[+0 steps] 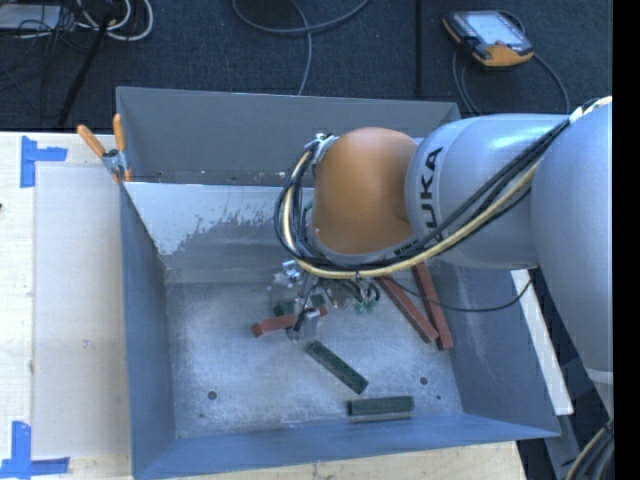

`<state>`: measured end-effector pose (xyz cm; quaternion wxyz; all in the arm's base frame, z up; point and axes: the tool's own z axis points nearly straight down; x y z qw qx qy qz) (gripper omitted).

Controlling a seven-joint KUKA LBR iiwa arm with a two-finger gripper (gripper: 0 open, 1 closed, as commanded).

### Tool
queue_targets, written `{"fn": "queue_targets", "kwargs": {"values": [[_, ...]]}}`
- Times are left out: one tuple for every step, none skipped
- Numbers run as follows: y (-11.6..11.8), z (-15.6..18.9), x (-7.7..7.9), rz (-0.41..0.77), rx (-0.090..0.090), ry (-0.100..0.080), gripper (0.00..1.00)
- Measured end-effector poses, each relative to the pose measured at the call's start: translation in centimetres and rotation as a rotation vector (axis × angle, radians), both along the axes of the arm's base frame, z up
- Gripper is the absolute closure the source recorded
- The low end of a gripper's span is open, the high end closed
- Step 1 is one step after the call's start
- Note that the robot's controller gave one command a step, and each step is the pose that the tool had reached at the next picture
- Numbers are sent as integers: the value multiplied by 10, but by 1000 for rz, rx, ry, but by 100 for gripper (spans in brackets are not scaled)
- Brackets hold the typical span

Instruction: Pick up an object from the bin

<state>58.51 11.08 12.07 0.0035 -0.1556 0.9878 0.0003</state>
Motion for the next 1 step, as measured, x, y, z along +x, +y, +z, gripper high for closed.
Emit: {"fn": "queue_targets", "kwargs": {"values": [[-12,103,7,-60,-1,6,100]]}}
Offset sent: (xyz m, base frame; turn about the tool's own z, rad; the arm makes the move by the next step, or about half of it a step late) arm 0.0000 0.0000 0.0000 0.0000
